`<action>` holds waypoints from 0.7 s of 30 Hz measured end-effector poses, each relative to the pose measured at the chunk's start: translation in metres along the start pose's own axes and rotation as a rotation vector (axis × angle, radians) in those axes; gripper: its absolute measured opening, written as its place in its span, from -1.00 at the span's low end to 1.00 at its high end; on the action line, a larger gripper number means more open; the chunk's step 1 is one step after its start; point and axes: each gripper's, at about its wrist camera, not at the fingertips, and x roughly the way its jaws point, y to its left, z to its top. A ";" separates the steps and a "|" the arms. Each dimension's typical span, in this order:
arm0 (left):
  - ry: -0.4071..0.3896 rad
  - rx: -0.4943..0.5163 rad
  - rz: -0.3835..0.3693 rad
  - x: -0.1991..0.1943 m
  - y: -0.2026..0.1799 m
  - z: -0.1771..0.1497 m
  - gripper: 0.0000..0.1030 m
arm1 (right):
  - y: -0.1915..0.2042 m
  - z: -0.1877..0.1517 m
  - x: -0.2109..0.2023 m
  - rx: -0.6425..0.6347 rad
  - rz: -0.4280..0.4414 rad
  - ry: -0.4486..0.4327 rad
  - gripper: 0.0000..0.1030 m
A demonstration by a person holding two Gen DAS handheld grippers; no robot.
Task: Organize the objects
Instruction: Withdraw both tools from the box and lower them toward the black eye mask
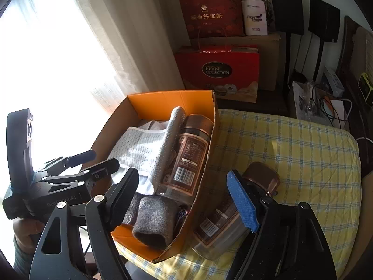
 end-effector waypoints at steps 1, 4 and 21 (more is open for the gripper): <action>-0.002 0.006 -0.004 -0.003 -0.004 -0.003 0.51 | -0.003 -0.004 -0.005 0.003 -0.007 -0.002 0.60; -0.002 0.028 -0.020 -0.008 -0.017 -0.012 0.51 | -0.013 -0.015 -0.018 0.008 -0.039 -0.015 0.63; 0.005 0.124 -0.160 -0.021 -0.092 -0.073 0.51 | -0.067 -0.085 -0.063 0.062 -0.171 -0.046 0.66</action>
